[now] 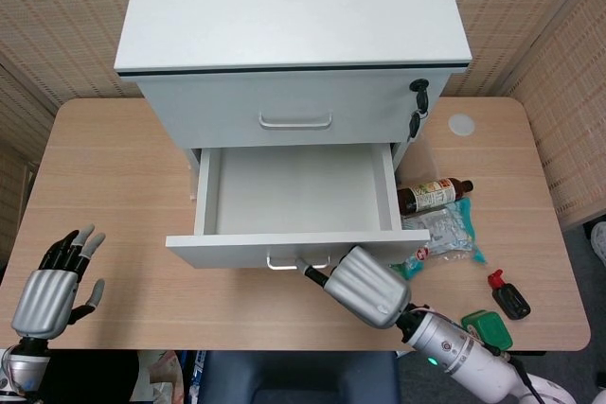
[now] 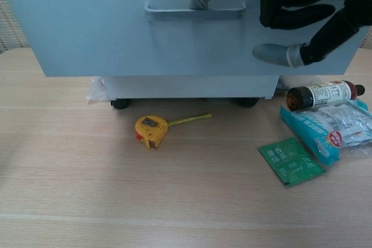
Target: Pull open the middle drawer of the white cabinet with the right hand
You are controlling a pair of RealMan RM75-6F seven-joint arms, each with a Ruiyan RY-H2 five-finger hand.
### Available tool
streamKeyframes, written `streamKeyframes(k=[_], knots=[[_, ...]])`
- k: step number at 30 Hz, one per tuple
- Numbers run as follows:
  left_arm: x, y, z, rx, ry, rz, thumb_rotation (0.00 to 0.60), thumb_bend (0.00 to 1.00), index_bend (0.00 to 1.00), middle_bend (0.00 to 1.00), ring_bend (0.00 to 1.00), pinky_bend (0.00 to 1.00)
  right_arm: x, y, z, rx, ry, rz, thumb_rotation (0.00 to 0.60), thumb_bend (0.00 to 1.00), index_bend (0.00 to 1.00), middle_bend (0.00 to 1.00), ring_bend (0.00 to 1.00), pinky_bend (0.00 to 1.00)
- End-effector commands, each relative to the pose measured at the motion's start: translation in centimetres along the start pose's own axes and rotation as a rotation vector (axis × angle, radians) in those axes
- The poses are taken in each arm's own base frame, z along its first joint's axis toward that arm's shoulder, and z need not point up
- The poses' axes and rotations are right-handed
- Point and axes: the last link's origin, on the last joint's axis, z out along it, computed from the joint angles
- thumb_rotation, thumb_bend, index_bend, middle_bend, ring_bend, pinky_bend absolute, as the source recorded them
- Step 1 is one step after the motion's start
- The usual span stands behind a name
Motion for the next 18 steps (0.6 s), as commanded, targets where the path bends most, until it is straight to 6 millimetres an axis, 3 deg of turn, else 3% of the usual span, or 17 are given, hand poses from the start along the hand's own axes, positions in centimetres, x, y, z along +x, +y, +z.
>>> streamKeyframes(k=[1,18], knots=[[0.0,0.0,0.0,0.001,0.001,-0.001,0.600,0.44,0.10,0.00,0.06,0.13,0.2,-0.5,-0.4,0.017,0.007,0.000,0.600,0.39,0.17,0.94,0.98,0.83],[0.0,-0.1,0.0,0.002,0.004,0.000,0.600,0.44,0.10,0.00,0.06,0.13,1.3,-1.5,-1.7,0.071,0.110,0.021,0.600,0.39,0.17,0.92,0.97,0.83]])
